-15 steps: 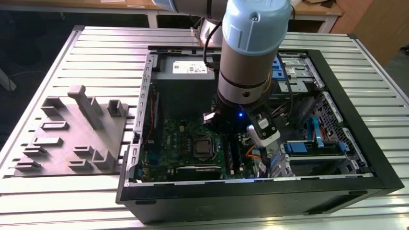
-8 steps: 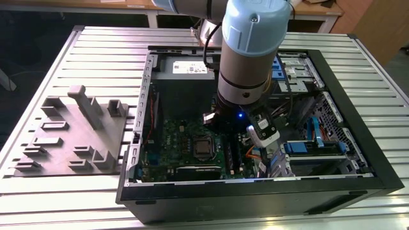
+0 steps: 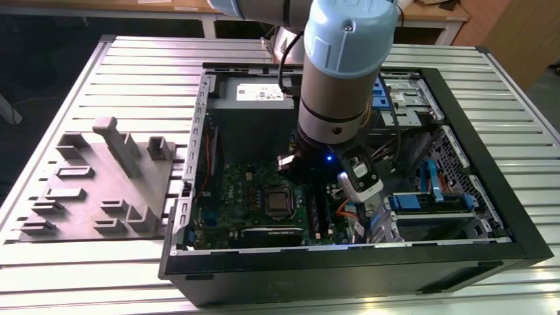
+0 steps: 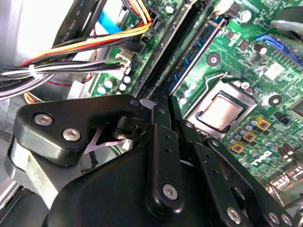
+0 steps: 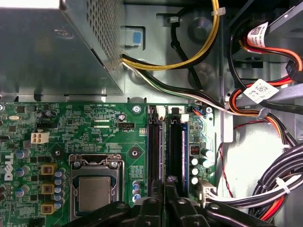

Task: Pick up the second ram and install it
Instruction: 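Insert the second ram into the second slot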

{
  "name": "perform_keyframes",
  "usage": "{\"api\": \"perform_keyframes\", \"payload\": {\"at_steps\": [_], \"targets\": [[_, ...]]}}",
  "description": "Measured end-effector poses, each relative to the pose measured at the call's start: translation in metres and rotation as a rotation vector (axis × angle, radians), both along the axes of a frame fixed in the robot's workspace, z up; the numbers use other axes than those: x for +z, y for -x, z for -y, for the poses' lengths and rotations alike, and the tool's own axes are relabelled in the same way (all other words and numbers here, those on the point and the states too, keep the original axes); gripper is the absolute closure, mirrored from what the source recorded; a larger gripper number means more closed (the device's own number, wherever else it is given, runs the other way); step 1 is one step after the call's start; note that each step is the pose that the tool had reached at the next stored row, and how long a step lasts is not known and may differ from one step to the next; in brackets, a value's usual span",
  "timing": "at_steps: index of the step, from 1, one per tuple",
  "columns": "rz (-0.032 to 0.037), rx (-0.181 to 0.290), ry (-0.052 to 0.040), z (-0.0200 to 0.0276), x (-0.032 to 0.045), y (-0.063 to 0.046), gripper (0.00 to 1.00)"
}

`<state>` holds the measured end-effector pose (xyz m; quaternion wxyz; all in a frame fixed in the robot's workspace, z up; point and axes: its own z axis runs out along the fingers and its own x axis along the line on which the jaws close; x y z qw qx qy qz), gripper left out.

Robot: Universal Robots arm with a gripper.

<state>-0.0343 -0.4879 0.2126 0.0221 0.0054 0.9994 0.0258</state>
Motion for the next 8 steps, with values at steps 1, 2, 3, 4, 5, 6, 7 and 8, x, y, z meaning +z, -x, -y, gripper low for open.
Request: {"api": "perform_keyframes", "payload": {"at_steps": [1,2,3,4,5,6,7,8], "targets": [[0.0001,0.0,-0.0001,0.0,0.0,0.0,0.82],[0.0,0.0,-0.0001,0.0,-0.0001,0.0,0.82],[0.0,0.0,0.0001,0.0,0.0,0.0,0.82],[0.0001,0.0,-0.0001,-0.0001,0.0003,0.0,0.82],[0.0001,0.0,-0.0004,-0.0001,0.0037,0.0,0.82],[0.0,0.0,0.0,0.0,0.0065,0.0,0.82],[0.0,0.0,0.0,0.0,0.0091,0.0,0.82],[0.0,0.0,0.0,-0.0001,0.014,0.0,0.82]]}}
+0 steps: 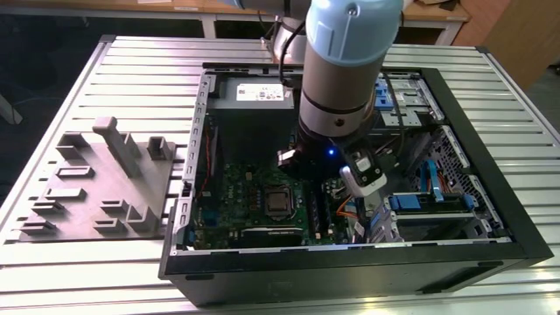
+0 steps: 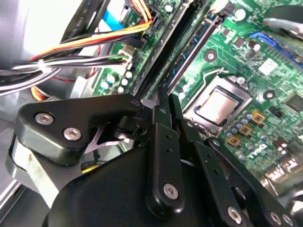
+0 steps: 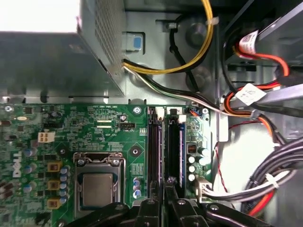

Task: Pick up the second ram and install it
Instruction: 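Insert the second ram into the second slot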

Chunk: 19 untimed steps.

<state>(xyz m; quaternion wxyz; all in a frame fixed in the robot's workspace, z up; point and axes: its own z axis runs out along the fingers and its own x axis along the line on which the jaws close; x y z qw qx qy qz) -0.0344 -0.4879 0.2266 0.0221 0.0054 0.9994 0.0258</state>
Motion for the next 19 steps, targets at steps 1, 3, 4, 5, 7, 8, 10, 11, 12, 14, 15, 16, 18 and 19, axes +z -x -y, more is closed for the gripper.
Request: {"api": "perform_keyframes", "payload": {"at_steps": [1,3,4,5,7,8,10,11,12,14,15,16,18,19], "targets": [[0.0,0.0,-0.0001,0.0,0.0037,0.0,0.82],[0.0,0.0,0.0002,0.0,0.0109,0.0,0.82],[0.0,0.0,0.0001,0.0,0.0135,0.0,0.82],[0.0,0.0,0.0001,0.0,0.0155,0.0,0.82],[0.0,0.0,-0.0001,0.0,0.0158,0.0,0.82],[0.0001,0.0,-0.0001,0.0,0.0158,0.0,0.82],[0.0,0.0,0.0,0.0,0.0158,0.0,0.82],[0.0,0.0,0.0,0.0,0.0158,0.0,0.82],[0.0,0.0,0.0001,0.0,0.0159,0.0,0.82],[0.0,0.0,0.0002,0.0,0.0159,0.0,0.83],[0.0,0.0,0.0001,0.0,0.0159,0.0,0.89],[0.0,0.0,0.0001,0.0,0.0159,0.0,0.9],[0.0,0.0,0.0002,0.0,0.0159,0.0,0.9],[0.0,0.0,0.0002,0.0,0.0159,0.0,0.9]]}}
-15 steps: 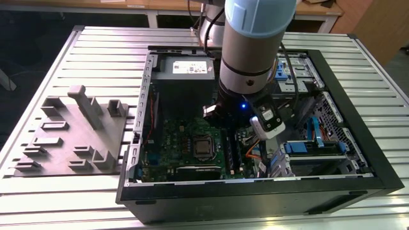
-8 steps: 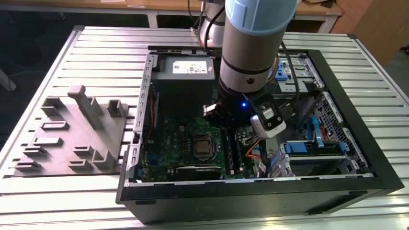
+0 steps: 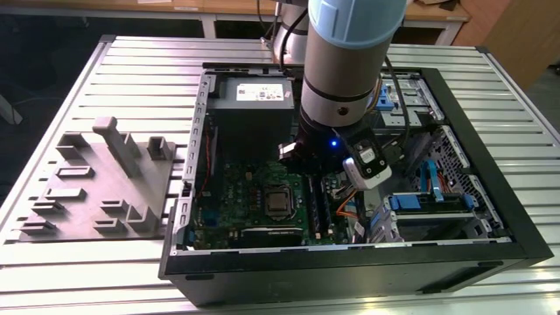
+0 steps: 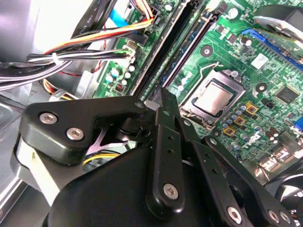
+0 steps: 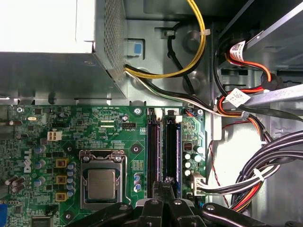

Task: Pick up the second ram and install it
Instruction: 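Insert the second ram into the second slot, then press down the second ram until it locks into place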

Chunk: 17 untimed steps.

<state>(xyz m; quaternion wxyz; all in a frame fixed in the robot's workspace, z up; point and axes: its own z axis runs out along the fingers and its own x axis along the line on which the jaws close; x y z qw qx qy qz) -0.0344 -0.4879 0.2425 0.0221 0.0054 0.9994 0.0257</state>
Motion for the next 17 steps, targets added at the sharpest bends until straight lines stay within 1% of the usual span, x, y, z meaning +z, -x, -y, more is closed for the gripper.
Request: {"api": "perform_keyframes", "payload": {"at_steps": [6,11,14,17], "targets": [[0.0,0.0,0.0002,0.0,0.0,0.0,0.9],[0.0,0.0,-0.003,-0.0002,-0.0001,0.0,0.9],[0.0,0.0,-0.0051,-0.0027,-0.0003,-0.0001,0.9],[0.0,0.0,-0.006,-0.0071,-0.0005,0.0,0.9]]}}
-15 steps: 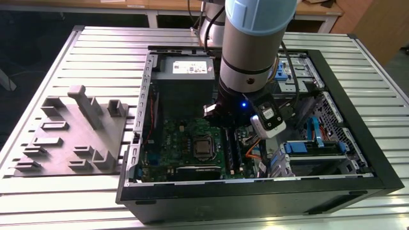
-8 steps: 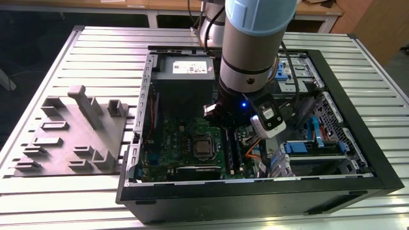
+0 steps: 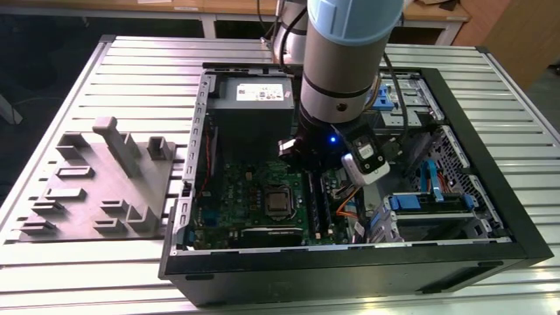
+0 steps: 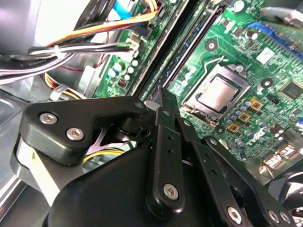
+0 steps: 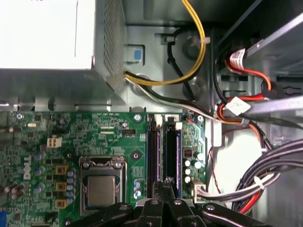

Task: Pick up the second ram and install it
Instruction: 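Press down the second ram until it locks into place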

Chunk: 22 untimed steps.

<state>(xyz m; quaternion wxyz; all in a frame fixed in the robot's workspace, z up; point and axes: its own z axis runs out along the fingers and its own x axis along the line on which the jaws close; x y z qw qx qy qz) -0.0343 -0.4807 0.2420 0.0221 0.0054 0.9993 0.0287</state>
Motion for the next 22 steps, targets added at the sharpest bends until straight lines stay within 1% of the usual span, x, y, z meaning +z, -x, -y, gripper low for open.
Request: {"api": "perform_keyframes", "payload": {"at_steps": [5,8,10,13,16,17,22], "targets": [[0.0,0.0,-0.0034,-0.0099,-0.0005,0.0,0.9],[0.0,0.0,-0.0082,-0.0143,-0.0007,0.0,0.9],[0.0,0.0,-0.0168,-0.0154,-0.0008,0.0,0.9],[0.0002,0.0,-0.0216,-0.0156,-0.0014,0.0,0.9],[0.0001,0.0,-0.0217,-0.0157,-0.0044,0.0,0.9],[0.0,0.0,-0.0216,-0.0166,-0.005,0.0,0.9],[0.0,0.0,-0.0219,-0.024,-0.008,0.0,0.9]]}}
